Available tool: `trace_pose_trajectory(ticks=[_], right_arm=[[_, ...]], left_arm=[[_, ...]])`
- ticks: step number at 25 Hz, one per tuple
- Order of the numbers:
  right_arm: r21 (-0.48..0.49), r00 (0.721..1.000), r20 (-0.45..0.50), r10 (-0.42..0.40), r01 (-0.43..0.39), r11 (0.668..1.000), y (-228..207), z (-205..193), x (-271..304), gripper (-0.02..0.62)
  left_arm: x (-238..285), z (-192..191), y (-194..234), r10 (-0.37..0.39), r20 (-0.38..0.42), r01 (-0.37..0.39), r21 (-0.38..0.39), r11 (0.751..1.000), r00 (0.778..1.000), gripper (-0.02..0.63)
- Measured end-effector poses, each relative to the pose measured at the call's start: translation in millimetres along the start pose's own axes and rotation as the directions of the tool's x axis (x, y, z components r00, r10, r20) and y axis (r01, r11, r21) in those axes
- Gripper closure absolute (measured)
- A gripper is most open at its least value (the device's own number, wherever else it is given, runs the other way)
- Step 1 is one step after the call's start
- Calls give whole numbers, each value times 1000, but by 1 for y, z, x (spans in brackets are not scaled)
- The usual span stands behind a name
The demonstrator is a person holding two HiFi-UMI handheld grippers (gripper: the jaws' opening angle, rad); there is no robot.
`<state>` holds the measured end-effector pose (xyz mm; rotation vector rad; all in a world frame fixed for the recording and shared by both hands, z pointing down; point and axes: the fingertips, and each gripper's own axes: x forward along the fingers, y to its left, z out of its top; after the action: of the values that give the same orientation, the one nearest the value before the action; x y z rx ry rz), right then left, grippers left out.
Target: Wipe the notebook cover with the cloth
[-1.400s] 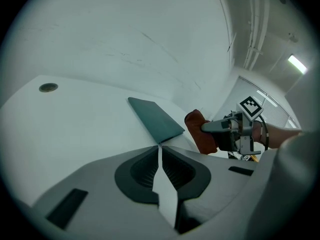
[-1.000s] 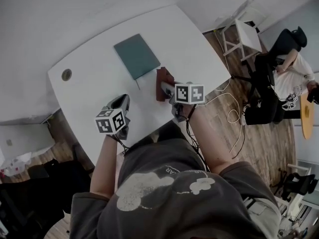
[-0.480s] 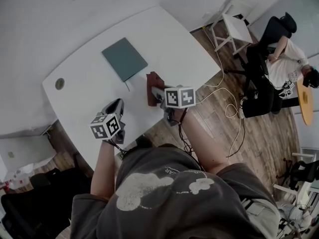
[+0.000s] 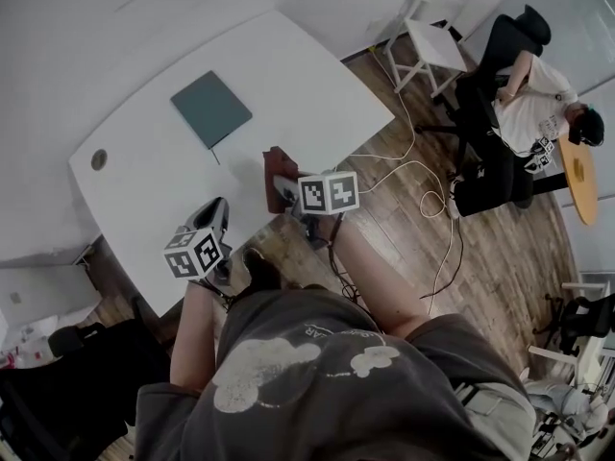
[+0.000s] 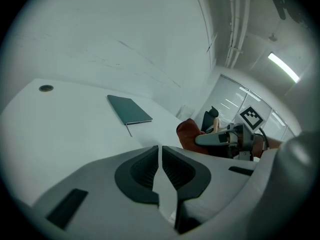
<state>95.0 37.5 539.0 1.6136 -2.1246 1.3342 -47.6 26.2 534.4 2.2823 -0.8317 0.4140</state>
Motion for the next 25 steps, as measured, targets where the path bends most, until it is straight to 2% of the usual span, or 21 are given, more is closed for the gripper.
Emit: trace_pose_trajectory(ticks=[5, 12, 17, 20, 25], right_arm=[[-21, 999, 15, 31, -31, 999, 14, -13, -24, 491], [-46, 997, 7, 72, -71, 996, 33, -54, -54, 491], [-56, 995, -24, 99, -101, 993, 42, -88, -79, 491], [-65, 994, -22, 107, -108, 992, 43, -97, -90, 491], [-60, 994, -1, 108, -108, 992, 43, -100, -97, 491]], left_arm=[[-25, -9, -18, 19, 29, -20, 6, 1000, 999, 586], [-69, -30, -46, 42, 85, -43, 14, 999, 995, 586], [-104, -54, -62, 86, 118, -85, -15, 996, 989, 586], [-112, -64, -70, 100, 114, -99, -14, 995, 988, 586], [-111, -62, -79, 83, 131, -87, 28, 996, 988, 586]])
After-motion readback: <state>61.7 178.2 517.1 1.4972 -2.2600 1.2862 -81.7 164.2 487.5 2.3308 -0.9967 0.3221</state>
